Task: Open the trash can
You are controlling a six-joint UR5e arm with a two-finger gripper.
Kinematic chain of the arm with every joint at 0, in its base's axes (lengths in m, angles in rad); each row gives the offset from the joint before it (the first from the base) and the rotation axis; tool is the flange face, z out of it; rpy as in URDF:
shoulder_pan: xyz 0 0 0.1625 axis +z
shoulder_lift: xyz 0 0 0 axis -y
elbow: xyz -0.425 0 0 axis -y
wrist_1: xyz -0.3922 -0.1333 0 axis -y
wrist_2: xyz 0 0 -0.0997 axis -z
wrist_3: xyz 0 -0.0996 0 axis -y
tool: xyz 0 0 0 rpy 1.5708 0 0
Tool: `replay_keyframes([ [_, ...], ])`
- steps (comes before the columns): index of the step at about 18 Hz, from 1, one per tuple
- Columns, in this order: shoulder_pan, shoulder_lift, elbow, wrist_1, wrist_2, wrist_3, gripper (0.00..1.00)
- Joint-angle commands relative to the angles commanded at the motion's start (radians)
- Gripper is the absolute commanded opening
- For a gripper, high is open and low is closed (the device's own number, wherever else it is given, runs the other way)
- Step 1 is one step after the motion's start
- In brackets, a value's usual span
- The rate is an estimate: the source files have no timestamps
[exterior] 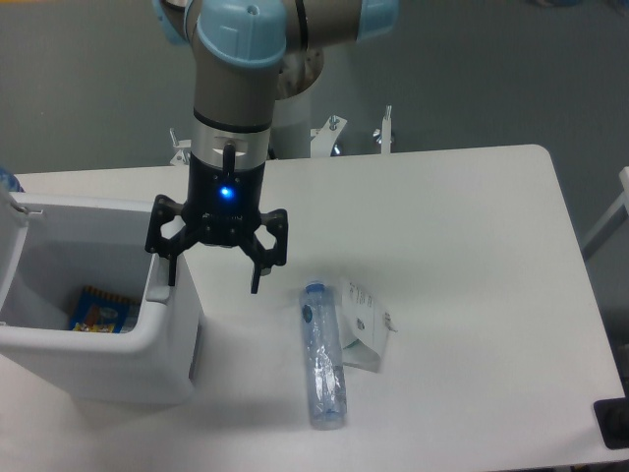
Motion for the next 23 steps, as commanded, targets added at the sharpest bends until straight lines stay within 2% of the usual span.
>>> replay_keyframes([
  [2,0.011,-0.021,0.035,0.000,0.005,0.002,1.00],
  [5,0.069,-0.043,0.061,0.000,0.066,0.014,1.00],
  [12,0.173,-0.094,0.094,0.008,0.087,0.219,1.00],
  [16,0.251,-0.106,0.086,0.006,0.087,0.330,1.00],
  [20,0.307,-0.155,0.081,0.005,0.107,0.389,1.00],
  [23,0.359,-0.198,0.088,-0.005,0.156,0.515,1.00],
])
